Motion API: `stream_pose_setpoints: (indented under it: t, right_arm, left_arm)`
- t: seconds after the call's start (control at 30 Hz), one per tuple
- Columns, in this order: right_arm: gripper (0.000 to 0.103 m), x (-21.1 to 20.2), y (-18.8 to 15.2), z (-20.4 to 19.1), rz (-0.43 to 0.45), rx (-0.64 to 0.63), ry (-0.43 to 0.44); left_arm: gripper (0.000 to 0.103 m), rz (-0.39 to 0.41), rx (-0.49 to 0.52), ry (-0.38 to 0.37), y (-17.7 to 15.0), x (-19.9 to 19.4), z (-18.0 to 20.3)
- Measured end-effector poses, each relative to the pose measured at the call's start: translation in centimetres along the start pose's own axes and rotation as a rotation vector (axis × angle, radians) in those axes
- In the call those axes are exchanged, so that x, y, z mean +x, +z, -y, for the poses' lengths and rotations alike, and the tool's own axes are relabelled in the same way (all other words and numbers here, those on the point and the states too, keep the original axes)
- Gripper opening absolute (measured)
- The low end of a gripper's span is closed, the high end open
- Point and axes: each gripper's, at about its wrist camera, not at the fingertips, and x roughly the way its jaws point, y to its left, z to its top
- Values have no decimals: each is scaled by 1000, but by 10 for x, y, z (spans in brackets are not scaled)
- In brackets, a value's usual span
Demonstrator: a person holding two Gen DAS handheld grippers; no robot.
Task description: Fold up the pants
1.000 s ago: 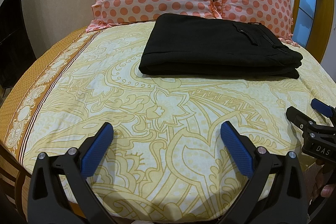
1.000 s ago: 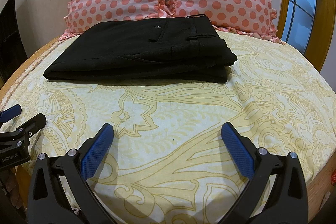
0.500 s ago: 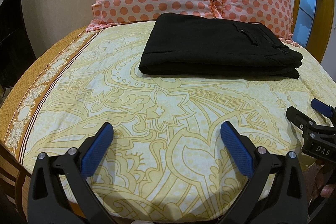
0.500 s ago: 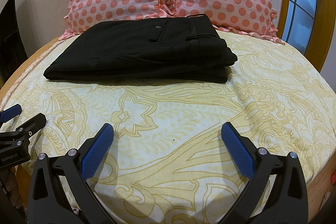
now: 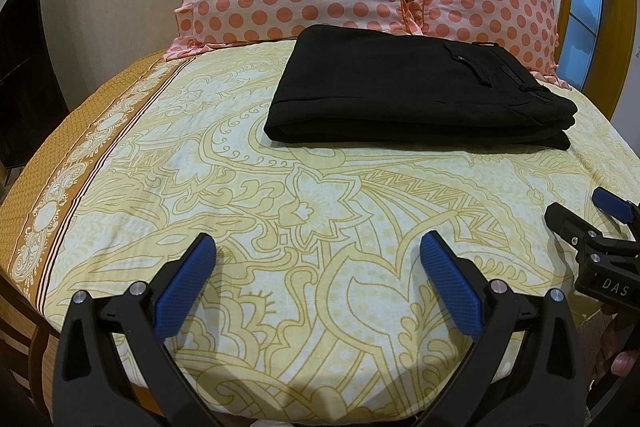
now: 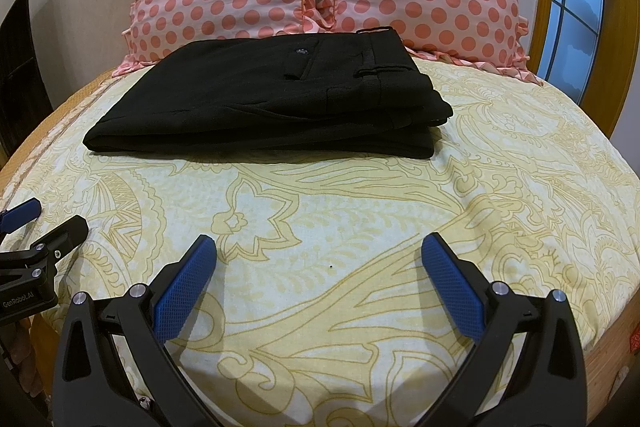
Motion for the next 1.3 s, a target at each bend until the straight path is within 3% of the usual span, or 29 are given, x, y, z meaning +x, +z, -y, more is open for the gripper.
stream_pose_setpoints:
  t: [1.3]
  right_arm:
    - [102, 0, -1, -1, 1, 2, -2]
  left_arm:
    - [101, 1, 6, -10, -2, 0, 2]
